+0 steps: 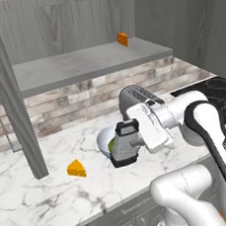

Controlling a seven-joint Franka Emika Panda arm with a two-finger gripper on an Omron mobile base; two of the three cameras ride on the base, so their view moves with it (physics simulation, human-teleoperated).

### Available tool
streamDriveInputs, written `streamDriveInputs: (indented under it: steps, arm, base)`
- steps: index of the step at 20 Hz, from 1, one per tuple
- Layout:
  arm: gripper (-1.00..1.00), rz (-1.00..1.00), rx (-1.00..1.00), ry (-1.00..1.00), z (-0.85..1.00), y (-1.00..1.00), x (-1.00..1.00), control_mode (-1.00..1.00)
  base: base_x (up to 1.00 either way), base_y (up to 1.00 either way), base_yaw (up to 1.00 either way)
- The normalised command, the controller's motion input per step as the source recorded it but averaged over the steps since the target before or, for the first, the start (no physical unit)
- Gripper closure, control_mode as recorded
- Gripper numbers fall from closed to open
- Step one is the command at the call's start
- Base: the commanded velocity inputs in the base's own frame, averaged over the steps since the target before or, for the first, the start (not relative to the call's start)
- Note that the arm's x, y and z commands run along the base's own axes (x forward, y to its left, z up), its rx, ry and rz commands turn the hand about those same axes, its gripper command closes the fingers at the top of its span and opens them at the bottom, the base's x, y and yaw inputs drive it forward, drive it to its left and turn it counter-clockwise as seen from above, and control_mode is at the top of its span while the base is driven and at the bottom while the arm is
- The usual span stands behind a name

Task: Pick the cheese from the fridge and the cheese grater from the cabinet and place them next to the salad bowl.

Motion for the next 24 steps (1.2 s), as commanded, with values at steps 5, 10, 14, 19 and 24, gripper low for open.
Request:
streamDriveInputs:
  steps: [5, 10, 14, 19, 24]
  arm:
    - [1.00, 0.08, 0.00, 0.00, -0.49, 0.00, 0.01, -1.00]
    - [1.00, 0.01, 0.00, 0.01, -0.42, 0.05, 0.17, -1.00]
    - [1.00, 0.00, 0.00, 0.00, -0.43, 0.08, 0.10, -1.00]
    - [1.00, 0.01, 0.00, 0.00, -0.38, 0.01, 0.02, -1.00]
    - [1.00, 0.02, 0.00, -0.11, -0.22, 0.03, 0.00, -1.00]
  base:
    - [0.00, 0.00, 0.00]
    - [0.00, 0.00, 0.00]
    - [0.00, 0.00, 0.00]
    - [0.00, 0.00, 0.00]
    - [0.00, 0.00, 0.00]
